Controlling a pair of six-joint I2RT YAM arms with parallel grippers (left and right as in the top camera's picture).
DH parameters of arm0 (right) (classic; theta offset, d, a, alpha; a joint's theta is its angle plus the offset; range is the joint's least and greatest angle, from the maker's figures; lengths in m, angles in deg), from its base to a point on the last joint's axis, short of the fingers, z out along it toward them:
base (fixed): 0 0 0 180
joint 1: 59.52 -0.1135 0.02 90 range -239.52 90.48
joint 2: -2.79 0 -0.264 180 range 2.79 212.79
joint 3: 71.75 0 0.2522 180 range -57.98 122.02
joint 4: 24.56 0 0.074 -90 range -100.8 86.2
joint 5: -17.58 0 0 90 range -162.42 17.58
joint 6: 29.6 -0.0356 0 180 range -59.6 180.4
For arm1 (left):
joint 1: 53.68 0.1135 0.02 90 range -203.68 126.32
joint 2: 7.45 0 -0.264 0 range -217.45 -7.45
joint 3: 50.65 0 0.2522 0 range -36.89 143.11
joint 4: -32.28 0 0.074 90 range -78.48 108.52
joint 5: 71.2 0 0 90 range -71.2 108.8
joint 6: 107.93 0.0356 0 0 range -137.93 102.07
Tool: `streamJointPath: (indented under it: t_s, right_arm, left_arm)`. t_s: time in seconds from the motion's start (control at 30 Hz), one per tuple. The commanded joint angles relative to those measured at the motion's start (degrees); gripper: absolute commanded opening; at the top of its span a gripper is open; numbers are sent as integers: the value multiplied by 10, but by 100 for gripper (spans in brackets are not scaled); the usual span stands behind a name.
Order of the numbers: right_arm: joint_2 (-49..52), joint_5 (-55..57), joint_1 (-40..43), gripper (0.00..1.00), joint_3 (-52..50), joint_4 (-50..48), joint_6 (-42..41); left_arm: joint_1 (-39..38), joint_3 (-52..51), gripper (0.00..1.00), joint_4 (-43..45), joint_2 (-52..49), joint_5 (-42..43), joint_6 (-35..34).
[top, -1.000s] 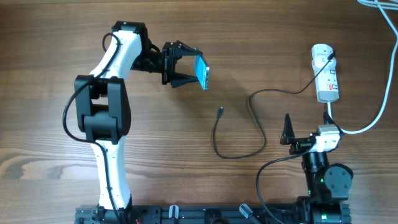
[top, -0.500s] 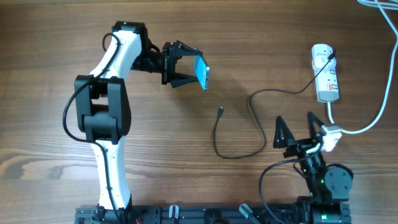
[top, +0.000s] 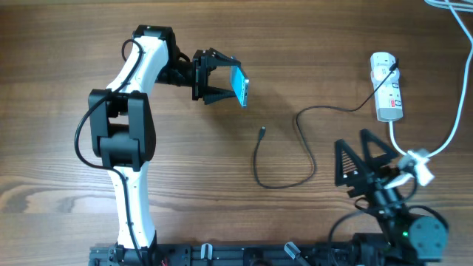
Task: Plug charger to phone and switch on socket
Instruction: 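Move the right gripper toward the phone's bottom edge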
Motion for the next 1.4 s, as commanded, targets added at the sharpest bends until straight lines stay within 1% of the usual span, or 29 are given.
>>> streamJointPath:
  t_s: [0.0,0.07,0.1,0.13,0.2,0.23,0.33,0.4,0.47,0.5,0.53,0.57,0.63,0.67,0.73,0.77,0.83,0.87,0.97,1.0,1.07,1.13,1.23,1.3,1.37]
  right_arm:
    - [87,124,-1,100,135,134,116]
    - [164,138,-1,100,205,223,140]
    - [193,123,-1,100,231,256,140]
    - [238,78,-1,100,269,297,140]
    - [282,29,-1,100,289,292,130]
    - [296,9,-1,100,289,290,107]
    - [337,-68,-2,100,289,286,130]
    - [367,-101,-2,99,300,298,147]
    - [404,-101,-6,99,336,341,182]
    - [433,-96,-14,100,367,382,210]
    - [477,-74,-29,99,415,443,238]
    - [509,-44,-43,99,448,485,251]
    - [571,21,-73,100,507,549,249]
    - [592,21,-81,100,520,552,239]
    - [620,-5,-85,100,521,532,165]
    - [629,-18,-85,100,521,532,148]
    - [645,-102,-93,100,522,517,228]
    - [647,-104,-111,100,522,511,236]
    - [649,-7,-198,99,531,506,217]
    - [650,43,-237,100,542,507,201]
    - [661,103,-300,99,574,507,179]
    - [683,130,-349,100,609,493,169]
    - [723,208,-396,99,635,463,139]
    - [754,241,-416,95,640,437,125]
    - [785,250,-420,93,651,424,110]
  left_arm:
    - [2,12,72,-2,3,27,-5]
    - [2,12,72,-2,3,27,-5]
    - [2,12,72,-2,3,27,-5]
    - [2,12,72,-2,3,27,-5]
    - [2,12,72,-2,3,27,-5]
    - [2,12,72,-2,3,27,-5]
    - [2,12,72,-2,3,27,-5]
    - [2,12,72,-2,3,27,-5]
    - [2,12,72,-2,3,27,-5]
    - [2,12,72,-2,3,27,-5]
    - [2,12,72,-2,3,27,-5]
    - [2,12,72,-2,3,27,-5]
    - [2,12,72,-2,3,27,-5]
    - [2,12,72,-2,3,27,-5]
    - [2,12,72,-2,3,27,-5]
    - [2,12,71,-2,3,27,-5]
    - [2,12,71,-2,3,27,-5]
    - [2,12,71,-2,3,27,-5]
    - [2,12,71,-2,3,27,-5]
    - [2,12,71,-2,3,27,-5]
    - [2,12,71,-2,3,27,-5]
    - [2,12,71,-2,3,27,-5]
    - [2,12,71,-2,3,27,-5]
    - [2,12,71,-2,3,27,-5]
    - [2,12,71,-2,3,27,-5]
